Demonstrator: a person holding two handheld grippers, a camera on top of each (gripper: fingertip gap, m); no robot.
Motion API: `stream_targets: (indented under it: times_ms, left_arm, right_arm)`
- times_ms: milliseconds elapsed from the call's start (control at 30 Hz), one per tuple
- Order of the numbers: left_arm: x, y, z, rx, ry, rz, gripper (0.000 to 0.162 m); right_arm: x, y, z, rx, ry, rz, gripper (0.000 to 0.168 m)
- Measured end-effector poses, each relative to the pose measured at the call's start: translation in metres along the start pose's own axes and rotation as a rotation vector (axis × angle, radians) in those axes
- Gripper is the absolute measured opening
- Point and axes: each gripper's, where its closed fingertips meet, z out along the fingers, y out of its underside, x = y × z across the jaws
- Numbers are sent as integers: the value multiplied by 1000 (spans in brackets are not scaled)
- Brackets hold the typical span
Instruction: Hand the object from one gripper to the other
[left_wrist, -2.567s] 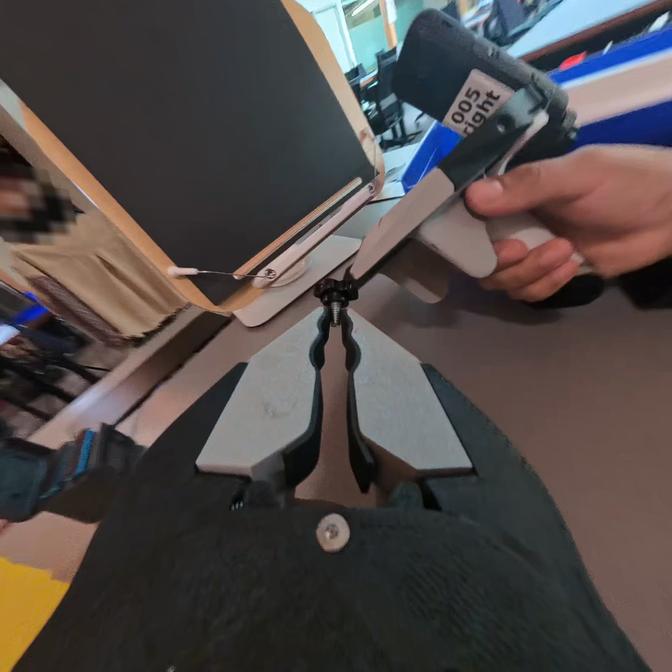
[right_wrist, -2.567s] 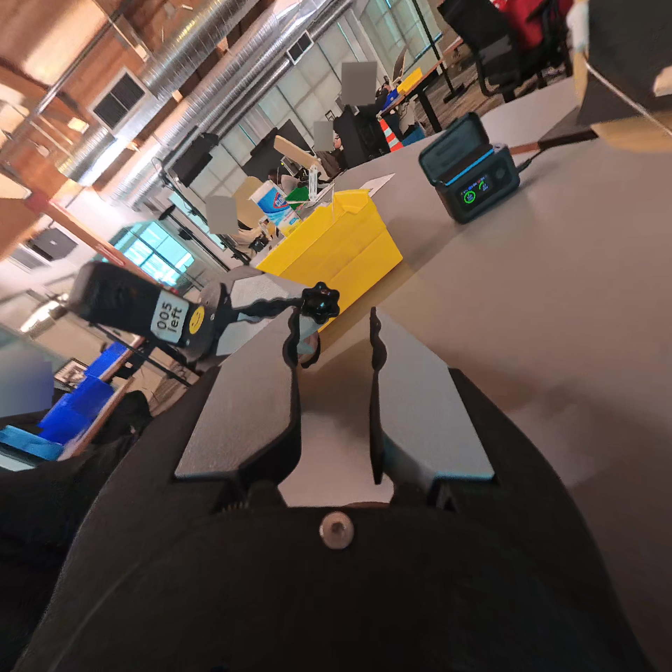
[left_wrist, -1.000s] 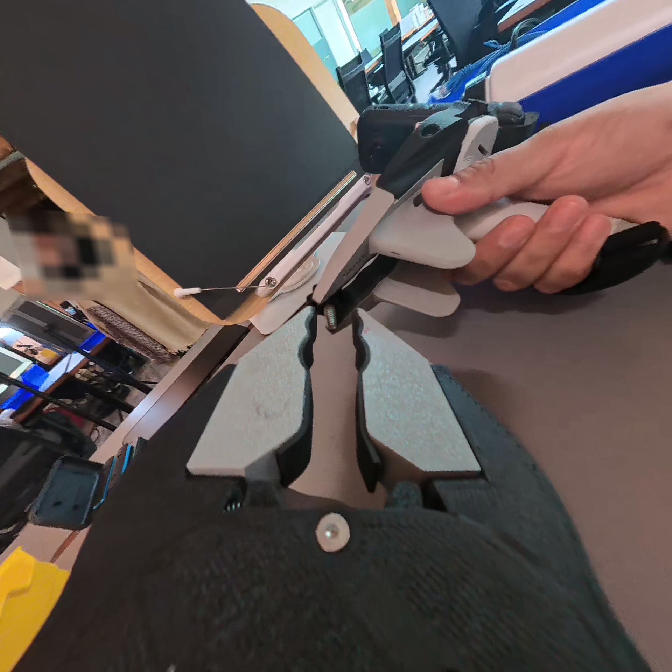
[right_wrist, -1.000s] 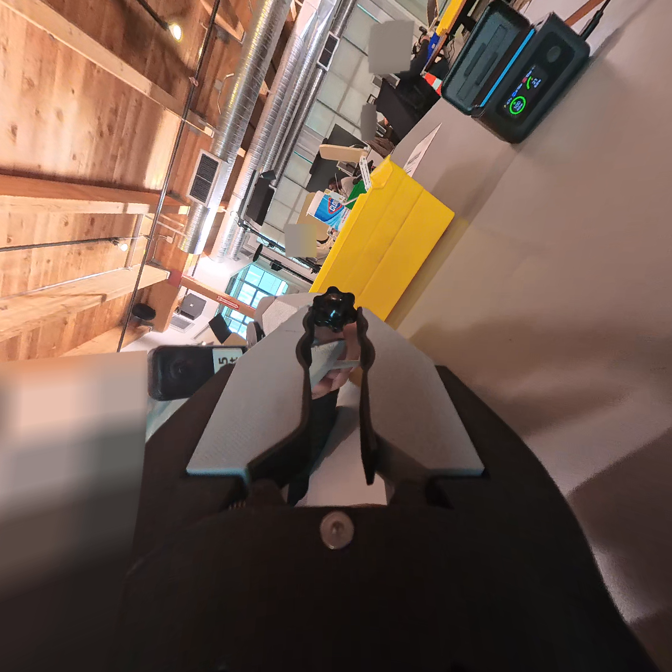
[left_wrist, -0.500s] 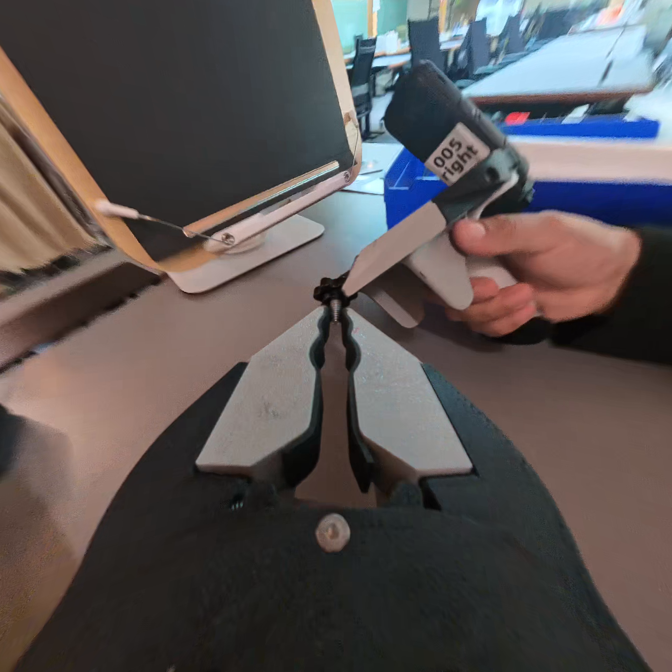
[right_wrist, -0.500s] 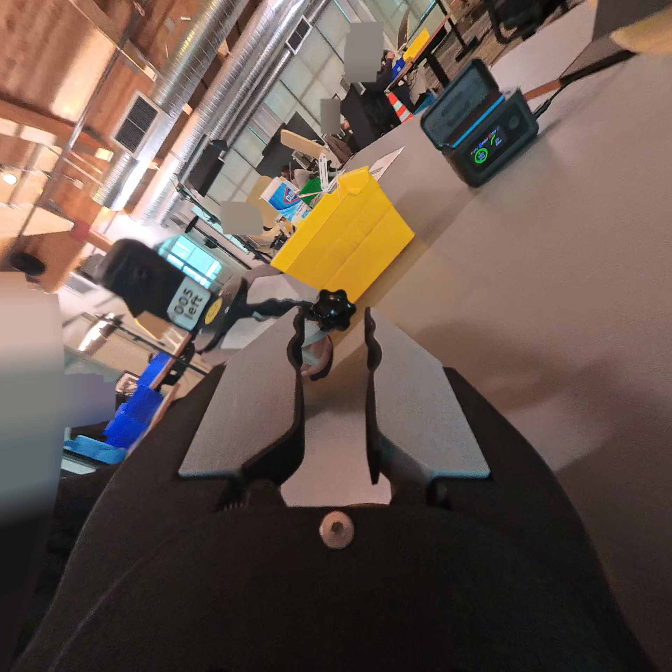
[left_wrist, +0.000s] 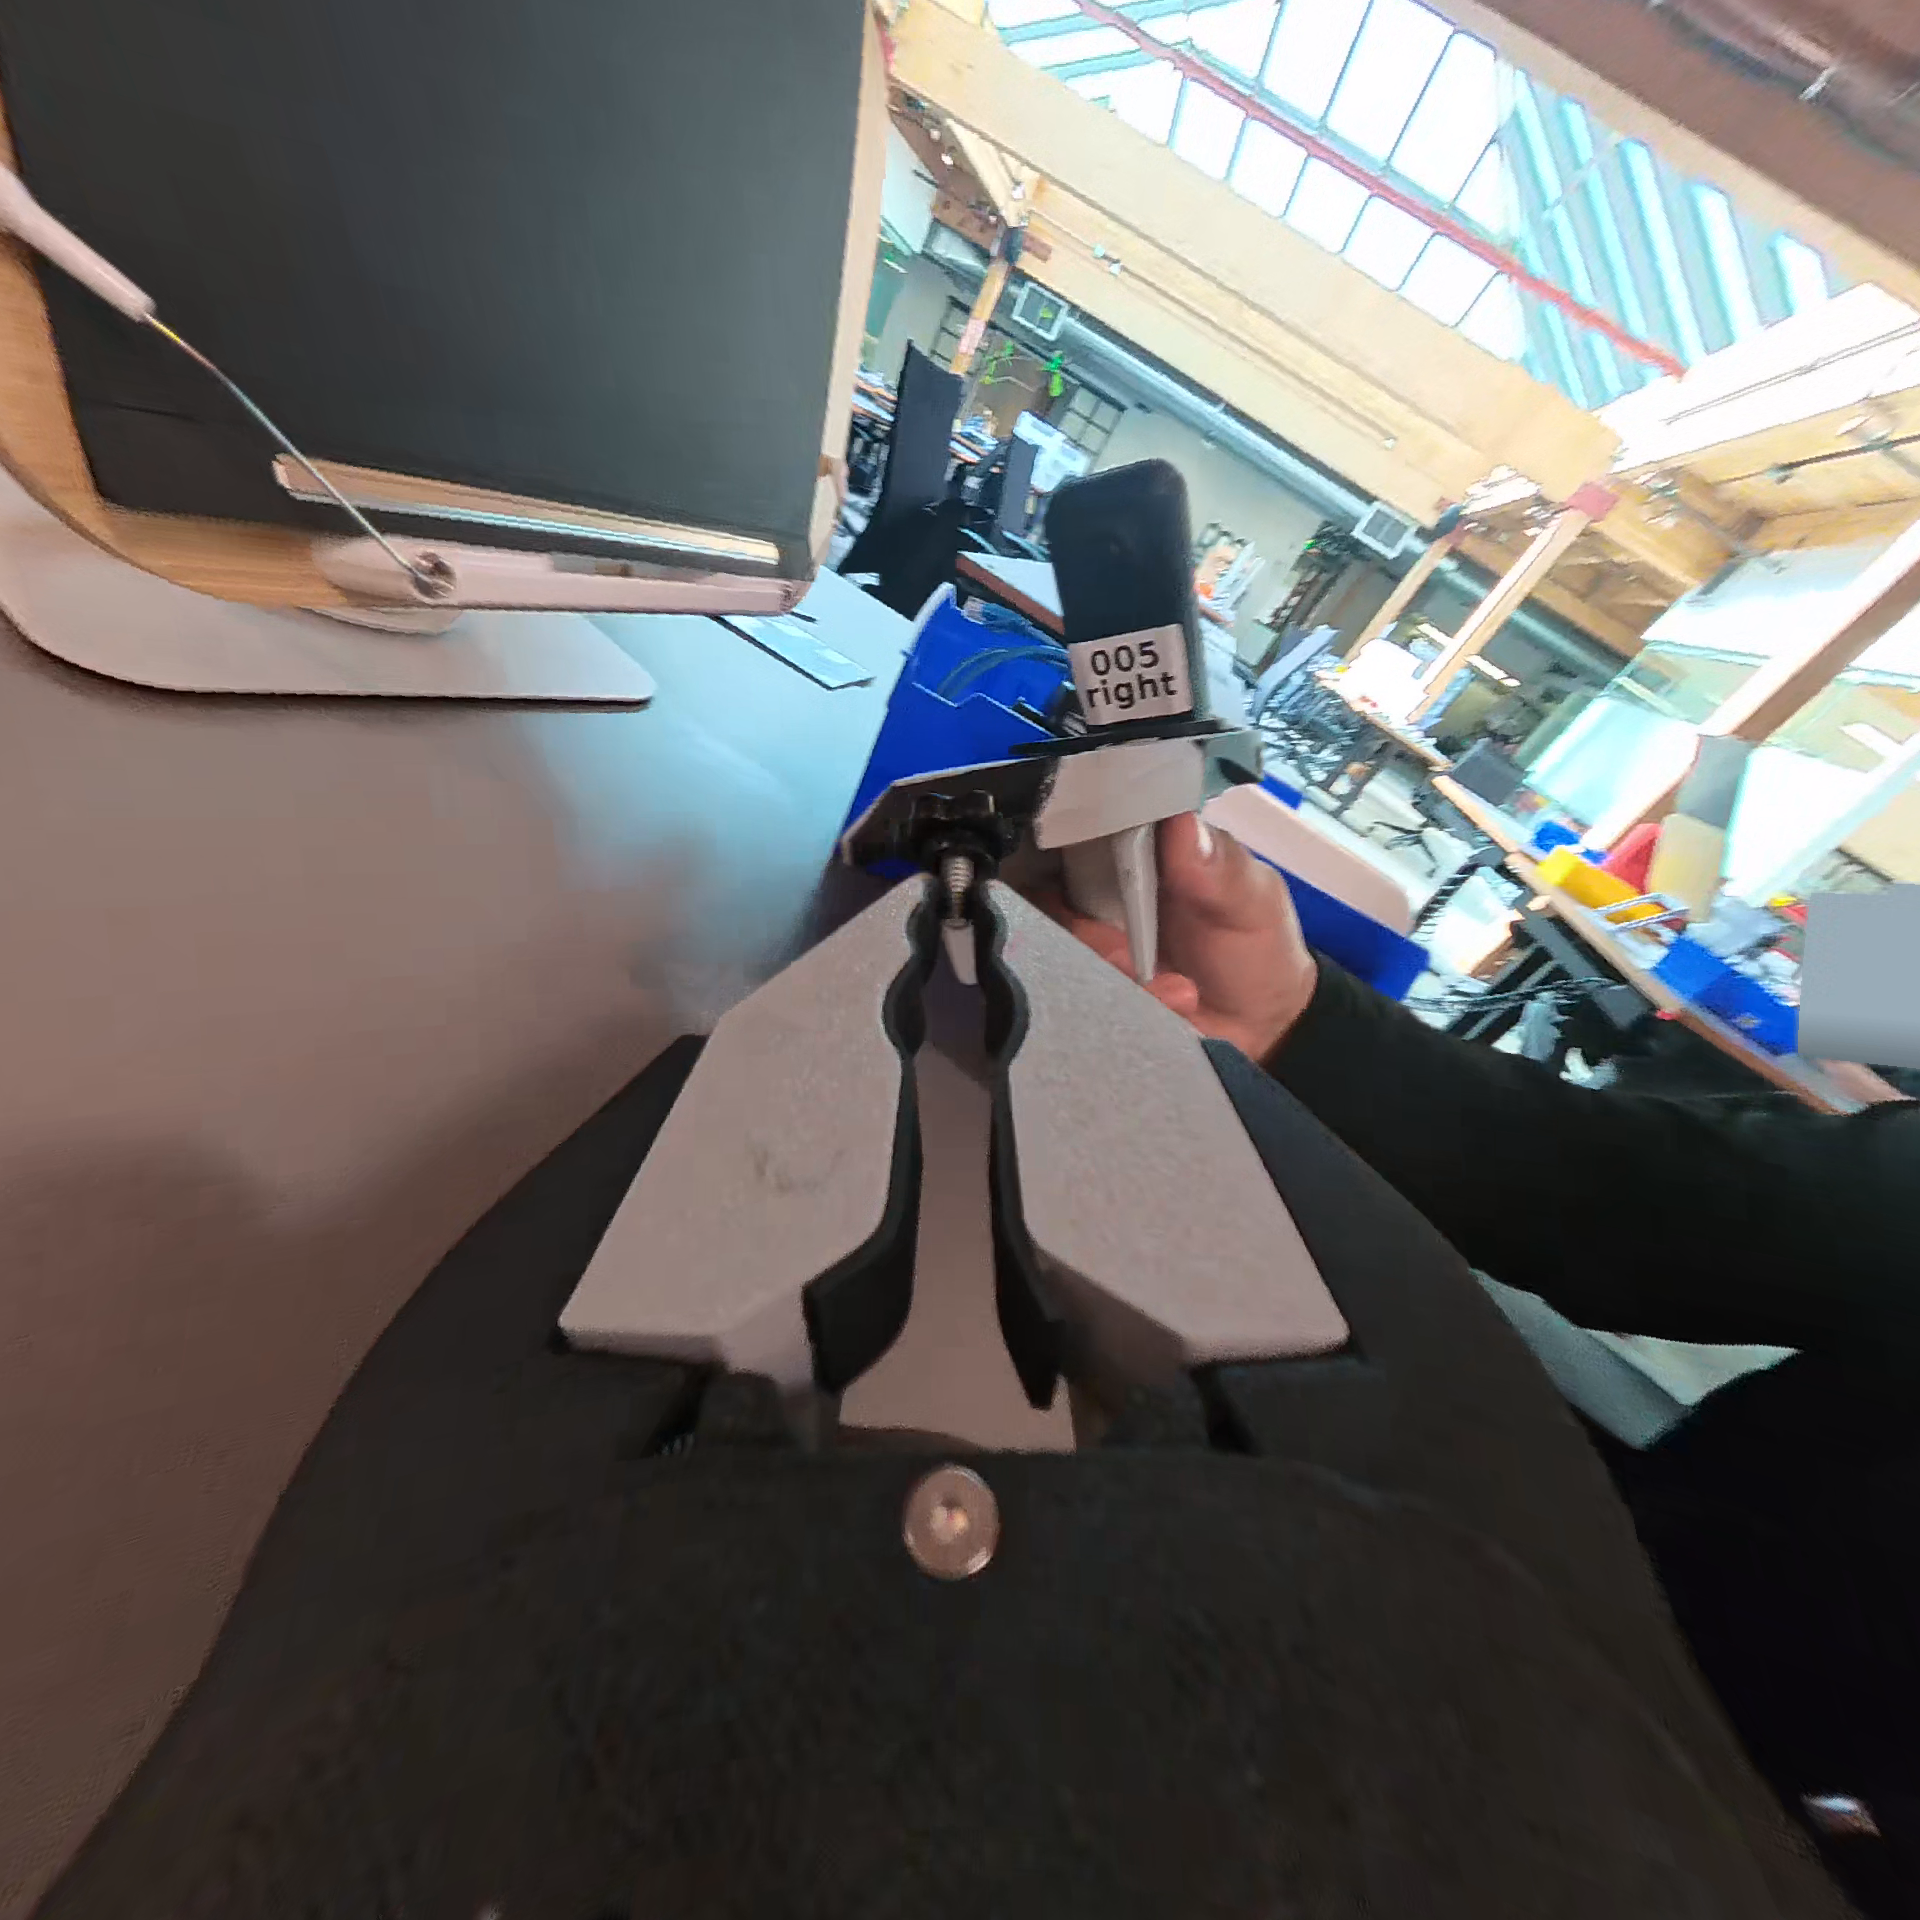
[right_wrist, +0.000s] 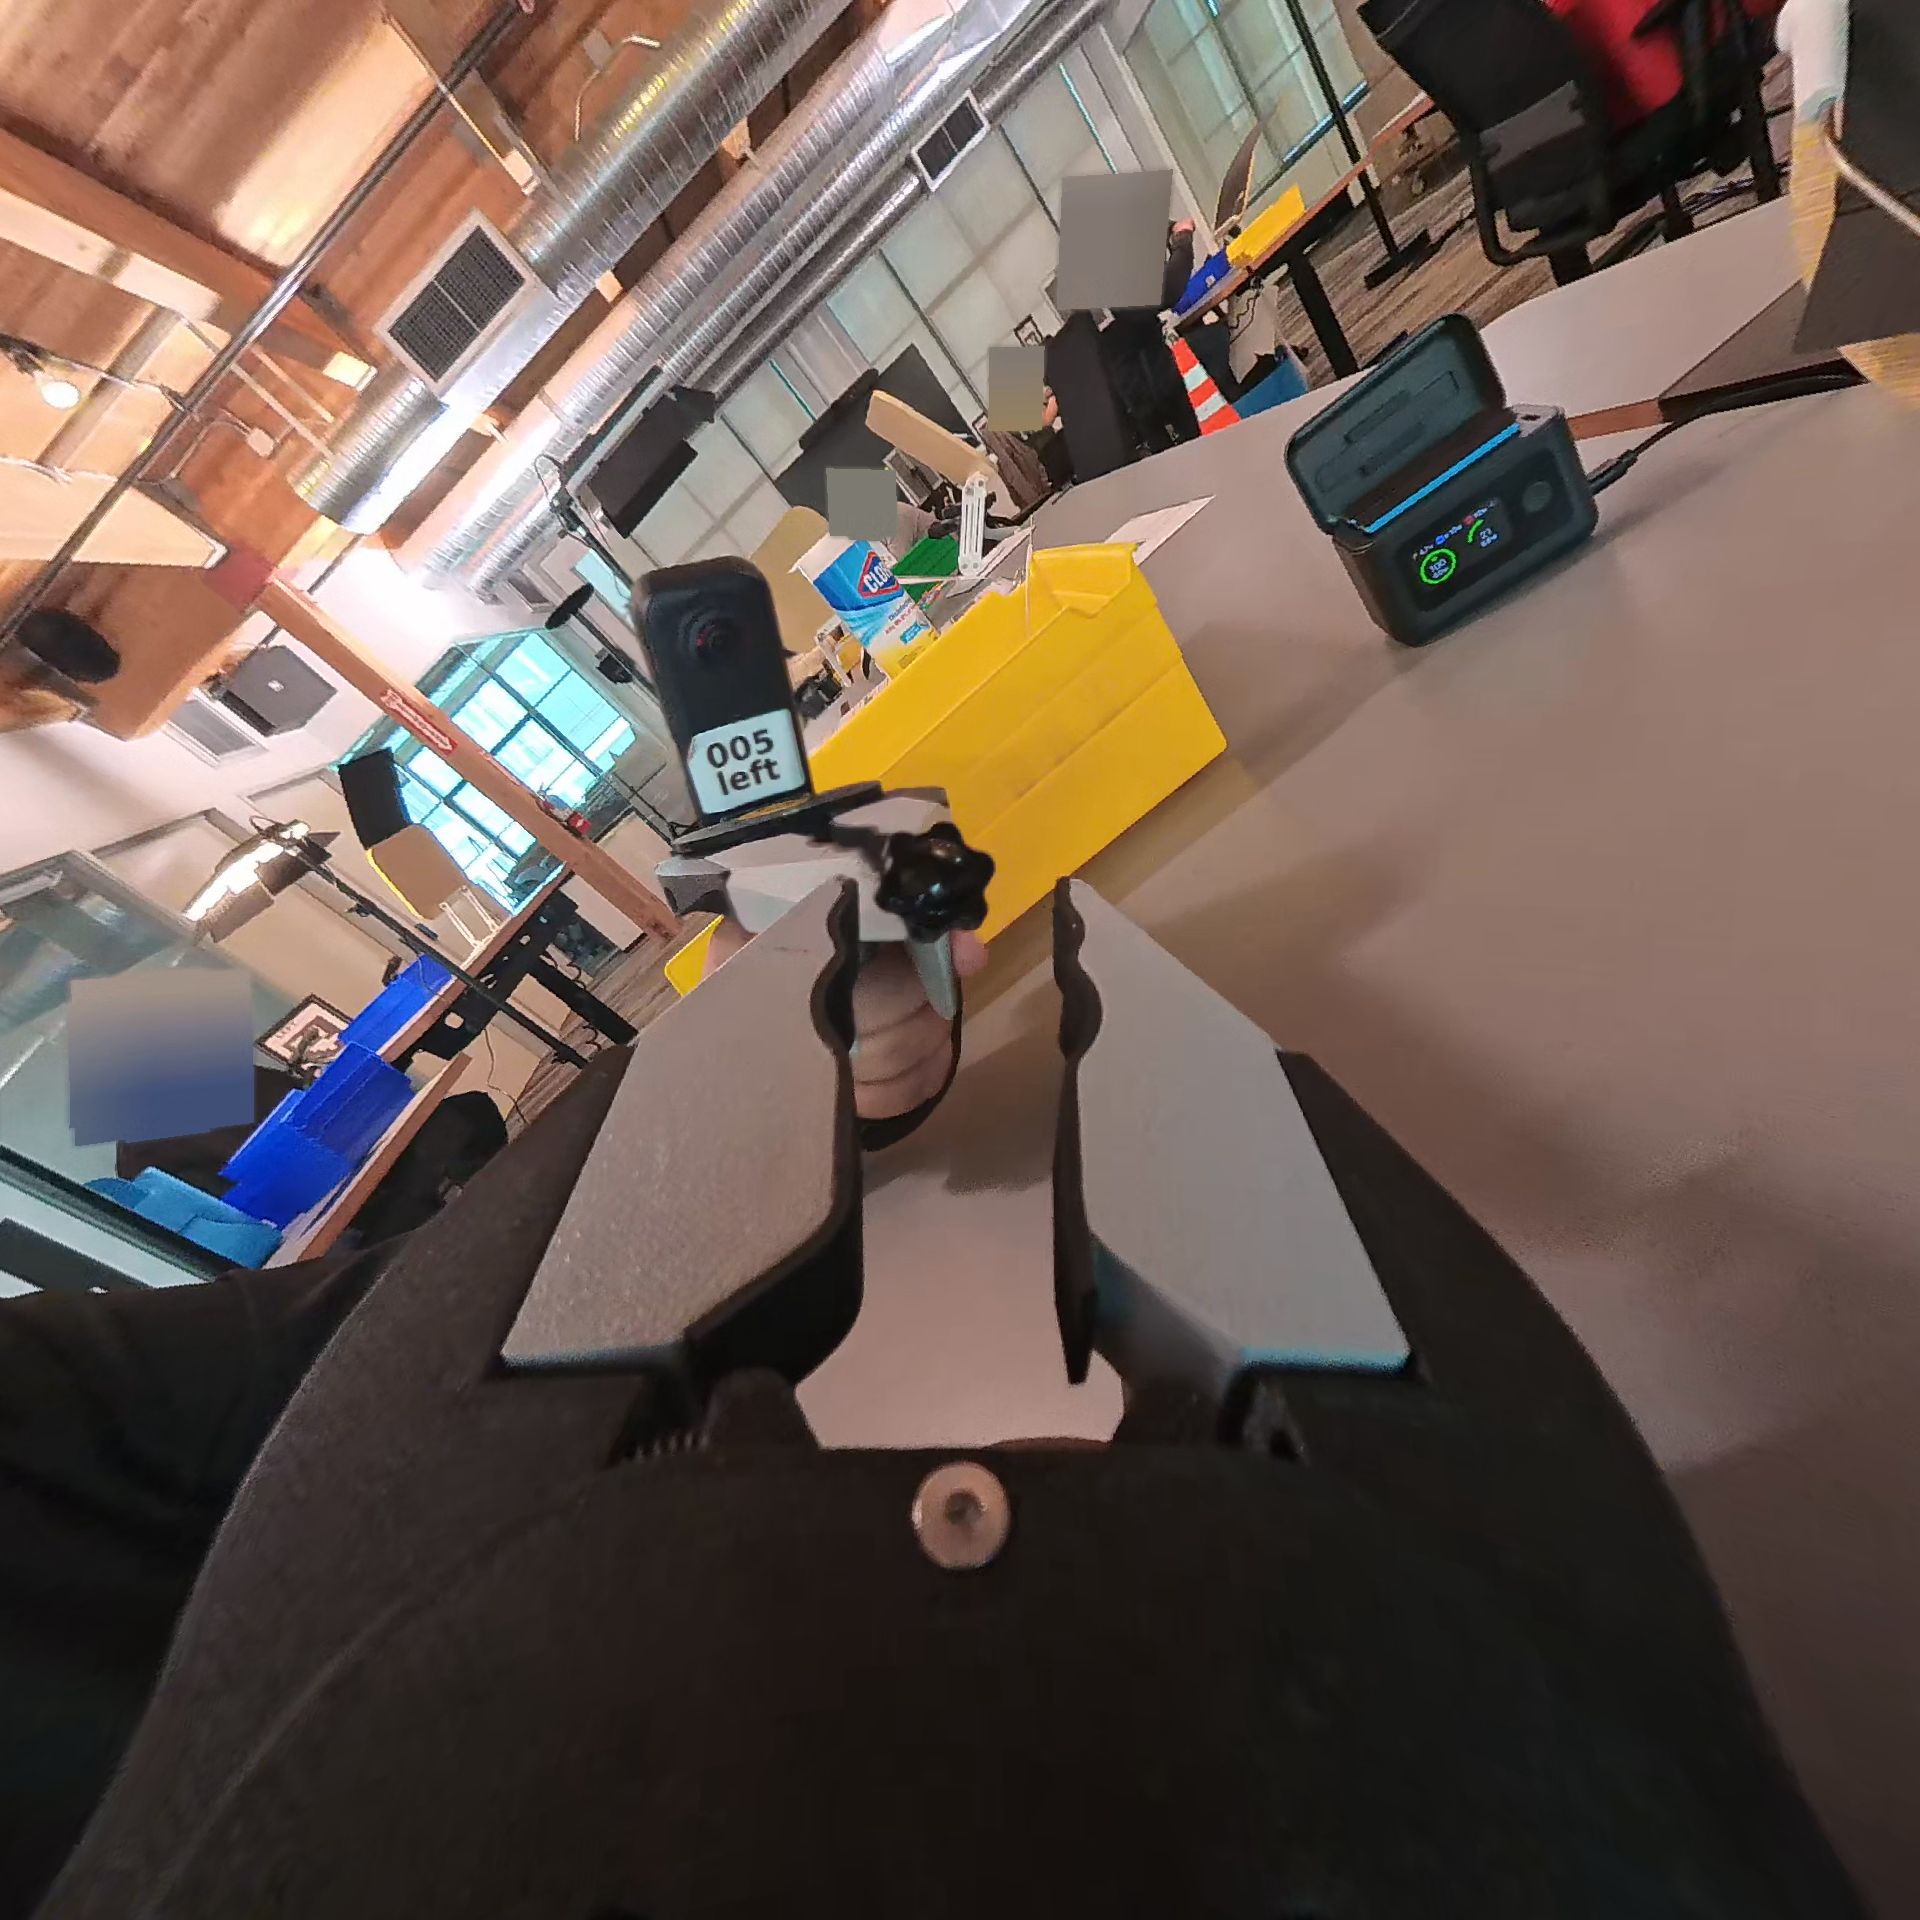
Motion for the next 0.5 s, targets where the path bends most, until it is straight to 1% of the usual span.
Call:
stream_targets:
  times_ms: [67, 200, 333, 500]
  left_arm:
    - [2, 2, 1, -4, 22, -28, 3]
    - [0, 4, 1, -17, 17, -35, 3]
    - [1, 6, 2, -19, 30, -59, 3]
    - [-2, 6, 1, -31, 4, -19, 3]
  right_arm:
    - [0, 1, 1, -6, -2, -3, 34]
    - [-3, 3, 2, -14, -19, -13, 21]
    - [-5, 10, 6, -45, -33, -17, 21]
    - [-2, 11, 7, -51, -5, -11, 21]
